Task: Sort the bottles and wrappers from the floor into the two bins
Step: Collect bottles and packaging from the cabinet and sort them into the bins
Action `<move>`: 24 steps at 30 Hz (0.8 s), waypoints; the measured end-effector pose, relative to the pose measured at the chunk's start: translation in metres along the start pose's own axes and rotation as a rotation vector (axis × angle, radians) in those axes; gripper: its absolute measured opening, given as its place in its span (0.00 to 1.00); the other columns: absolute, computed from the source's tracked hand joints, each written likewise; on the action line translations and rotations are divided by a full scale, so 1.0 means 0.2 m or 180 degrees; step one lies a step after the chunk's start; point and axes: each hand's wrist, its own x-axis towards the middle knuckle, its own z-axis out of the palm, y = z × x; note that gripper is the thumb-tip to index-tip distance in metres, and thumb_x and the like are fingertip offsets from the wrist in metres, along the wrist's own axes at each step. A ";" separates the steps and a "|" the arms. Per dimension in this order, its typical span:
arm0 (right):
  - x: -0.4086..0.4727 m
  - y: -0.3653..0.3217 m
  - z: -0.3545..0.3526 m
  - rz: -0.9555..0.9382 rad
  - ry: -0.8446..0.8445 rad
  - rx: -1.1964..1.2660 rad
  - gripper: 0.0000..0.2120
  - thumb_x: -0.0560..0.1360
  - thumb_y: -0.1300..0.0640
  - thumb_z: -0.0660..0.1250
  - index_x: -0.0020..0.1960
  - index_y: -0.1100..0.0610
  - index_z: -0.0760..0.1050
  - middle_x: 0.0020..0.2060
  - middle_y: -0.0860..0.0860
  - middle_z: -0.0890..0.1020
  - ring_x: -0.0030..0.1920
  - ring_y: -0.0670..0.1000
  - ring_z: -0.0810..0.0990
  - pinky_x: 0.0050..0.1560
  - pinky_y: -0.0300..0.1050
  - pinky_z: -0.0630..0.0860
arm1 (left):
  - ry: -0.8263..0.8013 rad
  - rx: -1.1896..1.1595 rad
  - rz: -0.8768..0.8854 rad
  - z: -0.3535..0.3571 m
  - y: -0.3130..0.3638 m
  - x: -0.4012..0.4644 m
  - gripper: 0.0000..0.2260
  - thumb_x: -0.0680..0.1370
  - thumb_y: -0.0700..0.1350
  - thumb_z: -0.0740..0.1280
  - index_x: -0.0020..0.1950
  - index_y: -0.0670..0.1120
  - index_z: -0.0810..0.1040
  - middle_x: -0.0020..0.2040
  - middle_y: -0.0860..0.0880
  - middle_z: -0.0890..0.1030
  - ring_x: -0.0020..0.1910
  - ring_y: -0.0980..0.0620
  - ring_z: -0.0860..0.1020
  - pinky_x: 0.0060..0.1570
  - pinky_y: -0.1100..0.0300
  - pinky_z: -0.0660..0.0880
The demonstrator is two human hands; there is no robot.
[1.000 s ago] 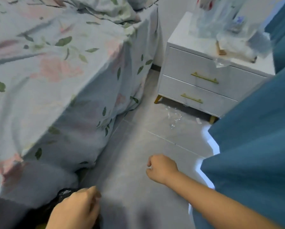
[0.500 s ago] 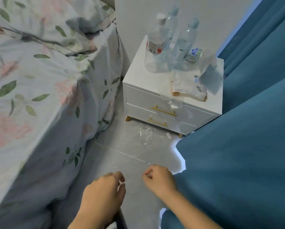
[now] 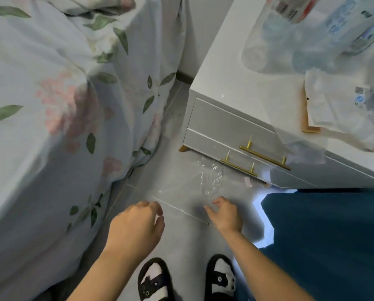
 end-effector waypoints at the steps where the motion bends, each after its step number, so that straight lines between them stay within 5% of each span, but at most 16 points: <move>1: 0.09 0.02 0.05 -0.0078 0.0079 -0.0083 0.16 0.69 0.43 0.70 0.54 0.49 0.78 0.52 0.51 0.81 0.55 0.56 0.78 0.49 0.46 0.75 | 0.0031 -0.0030 0.0005 0.05 -0.01 0.06 0.11 0.79 0.54 0.56 0.57 0.55 0.74 0.57 0.55 0.77 0.54 0.51 0.77 0.46 0.57 0.73; 11: 0.90 0.16 0.51 -0.0172 0.0413 -0.1127 0.34 0.68 0.44 0.72 0.71 0.46 0.64 0.67 0.52 0.69 0.66 0.57 0.67 0.63 0.53 0.70 | 0.0117 -0.0060 -0.0078 0.56 -0.18 0.60 0.12 0.79 0.54 0.56 0.59 0.56 0.73 0.58 0.56 0.76 0.54 0.50 0.78 0.49 0.55 0.75; 16: 0.99 0.27 0.65 -0.0596 0.0788 -0.1090 0.13 0.73 0.48 0.67 0.52 0.54 0.76 0.53 0.56 0.80 0.55 0.60 0.74 0.51 0.50 0.72 | 0.0028 -0.0015 -0.0164 0.69 -0.22 0.69 0.11 0.79 0.53 0.57 0.60 0.55 0.73 0.60 0.56 0.76 0.56 0.50 0.77 0.49 0.56 0.74; 21: 0.78 0.17 0.56 -0.0486 0.0399 0.0491 0.08 0.74 0.55 0.70 0.44 0.60 0.80 0.42 0.58 0.85 0.43 0.59 0.82 0.42 0.47 0.75 | -0.0007 -0.0444 -0.0254 0.62 -0.15 0.57 0.10 0.78 0.53 0.60 0.58 0.57 0.73 0.57 0.57 0.77 0.54 0.52 0.78 0.49 0.55 0.76; 24: 0.50 -0.02 0.37 -0.0447 0.0075 0.1428 0.05 0.72 0.58 0.72 0.39 0.57 0.79 0.33 0.54 0.82 0.34 0.50 0.78 0.40 0.42 0.73 | 0.0058 -0.0892 -0.0395 0.48 -0.10 0.43 0.12 0.76 0.55 0.63 0.59 0.56 0.73 0.58 0.57 0.77 0.53 0.54 0.78 0.49 0.56 0.76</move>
